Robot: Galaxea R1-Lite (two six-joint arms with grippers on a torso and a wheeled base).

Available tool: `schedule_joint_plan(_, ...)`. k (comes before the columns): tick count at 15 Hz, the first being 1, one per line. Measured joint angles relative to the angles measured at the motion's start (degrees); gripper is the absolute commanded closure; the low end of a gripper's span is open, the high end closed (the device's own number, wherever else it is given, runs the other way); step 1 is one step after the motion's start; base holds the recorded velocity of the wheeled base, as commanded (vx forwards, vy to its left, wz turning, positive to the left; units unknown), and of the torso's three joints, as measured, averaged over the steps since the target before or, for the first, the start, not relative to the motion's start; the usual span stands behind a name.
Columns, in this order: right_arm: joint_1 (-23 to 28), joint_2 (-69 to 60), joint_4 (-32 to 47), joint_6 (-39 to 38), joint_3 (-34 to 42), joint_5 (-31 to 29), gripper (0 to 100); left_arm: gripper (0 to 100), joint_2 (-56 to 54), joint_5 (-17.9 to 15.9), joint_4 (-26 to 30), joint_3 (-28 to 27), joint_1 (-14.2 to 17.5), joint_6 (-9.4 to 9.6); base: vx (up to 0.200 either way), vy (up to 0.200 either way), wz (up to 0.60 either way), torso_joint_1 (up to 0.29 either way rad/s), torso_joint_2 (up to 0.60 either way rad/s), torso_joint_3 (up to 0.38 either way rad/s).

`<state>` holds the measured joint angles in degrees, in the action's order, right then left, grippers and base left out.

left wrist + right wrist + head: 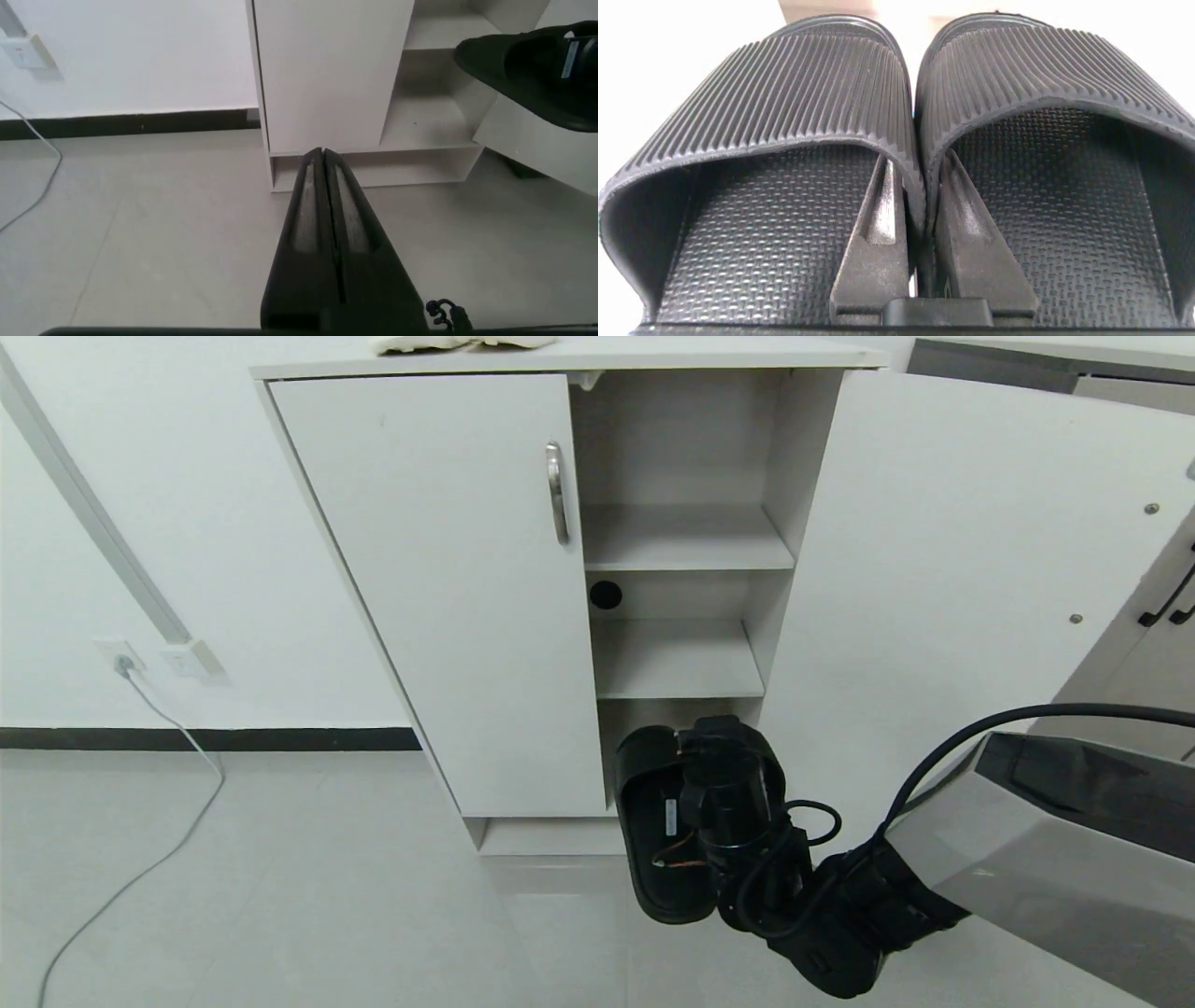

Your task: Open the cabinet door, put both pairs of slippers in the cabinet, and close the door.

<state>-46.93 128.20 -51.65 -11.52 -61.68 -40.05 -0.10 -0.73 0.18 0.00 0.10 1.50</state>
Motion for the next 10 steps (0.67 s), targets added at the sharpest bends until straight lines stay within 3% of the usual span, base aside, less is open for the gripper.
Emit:
schedule_joint_plan(7,0.05,0.09,-3.63,2.90,-0.66,-1.04,100,100,0.02,-0.05,0.00,0.00,0.04,-0.02,0.000,0.000,0.00,0.004,0.00,-0.198)
schedule_joint_plan(10,0.02,-0.27,-18.99,12.30,1.66,-1.45,100,100,0.02,-0.05,0.00,0.00,0.00,0.00,0.000,0.000,0.00,0.002,0.00,-0.201)
